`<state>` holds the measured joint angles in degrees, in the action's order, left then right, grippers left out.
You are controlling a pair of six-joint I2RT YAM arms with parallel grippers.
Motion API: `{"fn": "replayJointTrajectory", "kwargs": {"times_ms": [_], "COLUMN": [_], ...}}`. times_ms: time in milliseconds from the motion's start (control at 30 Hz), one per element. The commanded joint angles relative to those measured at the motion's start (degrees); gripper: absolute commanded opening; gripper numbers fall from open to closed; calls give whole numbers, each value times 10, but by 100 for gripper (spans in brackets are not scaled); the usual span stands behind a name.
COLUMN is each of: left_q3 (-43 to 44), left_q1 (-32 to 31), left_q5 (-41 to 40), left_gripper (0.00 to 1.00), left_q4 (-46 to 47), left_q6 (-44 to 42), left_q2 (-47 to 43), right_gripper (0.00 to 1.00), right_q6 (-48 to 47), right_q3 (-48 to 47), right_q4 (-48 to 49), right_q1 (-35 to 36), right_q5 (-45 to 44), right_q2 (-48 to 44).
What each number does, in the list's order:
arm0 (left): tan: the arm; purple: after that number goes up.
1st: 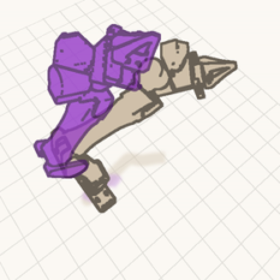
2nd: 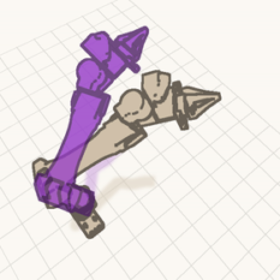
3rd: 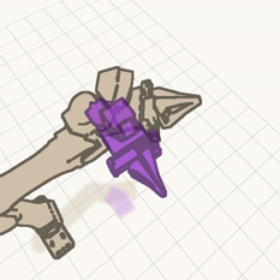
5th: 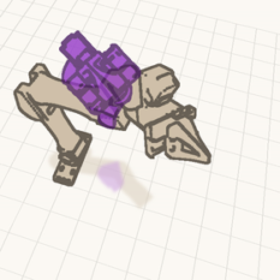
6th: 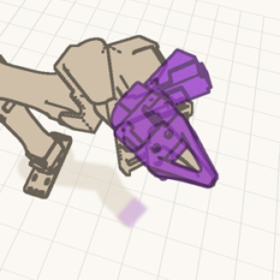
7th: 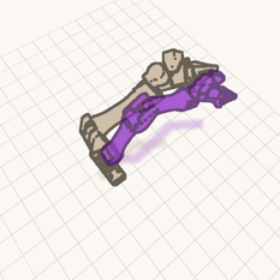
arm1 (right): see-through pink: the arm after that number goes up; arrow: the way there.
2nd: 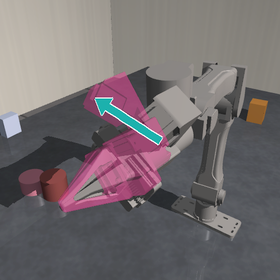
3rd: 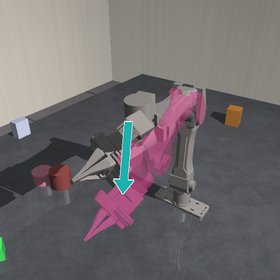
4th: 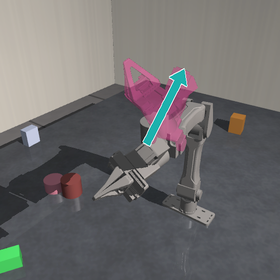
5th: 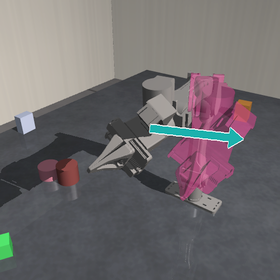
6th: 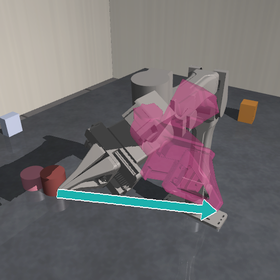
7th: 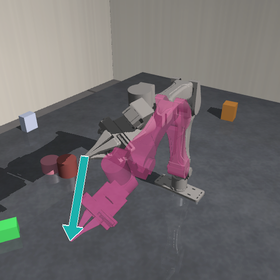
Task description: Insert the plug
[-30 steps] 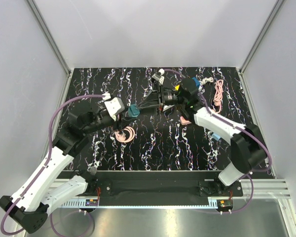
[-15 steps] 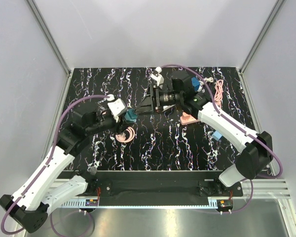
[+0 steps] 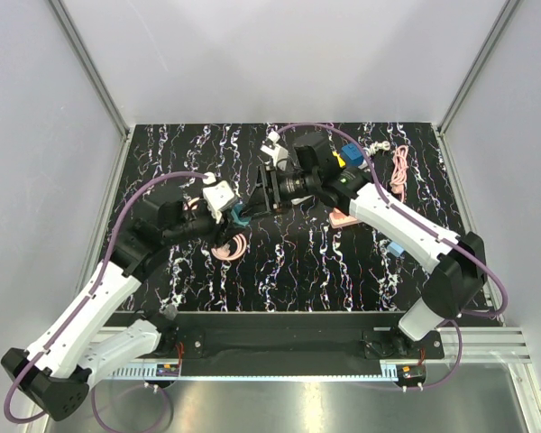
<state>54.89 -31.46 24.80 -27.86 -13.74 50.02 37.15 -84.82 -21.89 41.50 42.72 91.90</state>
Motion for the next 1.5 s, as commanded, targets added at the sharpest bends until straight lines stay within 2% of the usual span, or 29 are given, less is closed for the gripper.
{"fn": "replayJointTrajectory", "kwargs": {"times_ms": [0, 33, 100, 167, 233, 267, 333, 367, 400, 600, 633, 733, 767, 800, 867, 900, 933, 1067, 1100, 1167, 1333, 1467], "left_q3": [18, 19, 19, 19, 19, 20, 21, 21, 22, 74, 99, 153, 161, 165, 164, 163, 151, 88, 80, 67, 52, 27], "left_q1": [-2, -2, -2, -2, -2, -2, -2, -2, -2, 3, 8, 55, 74, 110, 135, 142, 143, 153, 154, 154, 154, 154], "left_q5": [-2, -2, 0, -5, -19, -33, -43, -59, -70, -155, -157, -89, -5, 53, 186, 203, 212, 247, 248, 239, 220, 211], "left_gripper": [2, 8, 9, 12, 24, 26, 32, 49, 54, 75, 75, 75, 74, 72, 68, 68, 68, 69, 69, 67, 66, 65], "left_q4": [32, 32, 32, 32, 32, 31, 30, 30, 29, -46, -61, -132, -150, -150, -118, -100, -75, 156, 181, 216, 211, 260], "left_q6": [3, 6, 16, 20, 27, 33, 39, 49, 57, 135, 156, 219, 244, 258, 303, 322, 341, 502, 519, 539, 536, 571], "left_q2": [0, 2, 3, 1, -2, -5, -11, -12, -14, -6, 4, 48, 60, 69, 84, 83, 70, 25, 22, 20, 24, 22], "right_gripper": [46, 39, 26, 17, 4, 0, 0, 0, 0, 0, 0, 0, 0, 0, 0, 0, 0, 0, 0, 0, 0, 0], "right_q6": [-16, -16, -16, -9, -4, -2, 0, 5, 6, 30, 35, 100, 121, 145, 208, 221, 238, 299, 311, 339, 379, 410], "right_q3": [-35, -38, -40, -45, -42, -35, -28, -19, -16, 12, 19, 61, 91, 108, 149, 157, 163, 192, 194, 202, 210, 217], "right_q4": [-9, -9, 11, 23, 28, 36, 46, 59, 63, 112, 124, 222, 309, 352, 474, 501, 521, 636, 655, 689, 740, 792], "right_q1": [5, 6, 6, 5, 5, 5, 5, 5, 4, -18, -24, -53, -62, -68, -84, -88, -90, -90, -91, -90, -90, -90], "right_q5": [-9, -8, 9, 23, 32, 37, 39, 41, 41, 46, 52, 93, 106, 129, 143, 152, 156, 161, 162, 161, 155, 154], "right_q2": [18, 21, 27, 36, 38, 36, 34, 29, 26, 7, 3, -15, -27, -34, -52, -56, -59, -60, -59, -57, -51, -42]}}
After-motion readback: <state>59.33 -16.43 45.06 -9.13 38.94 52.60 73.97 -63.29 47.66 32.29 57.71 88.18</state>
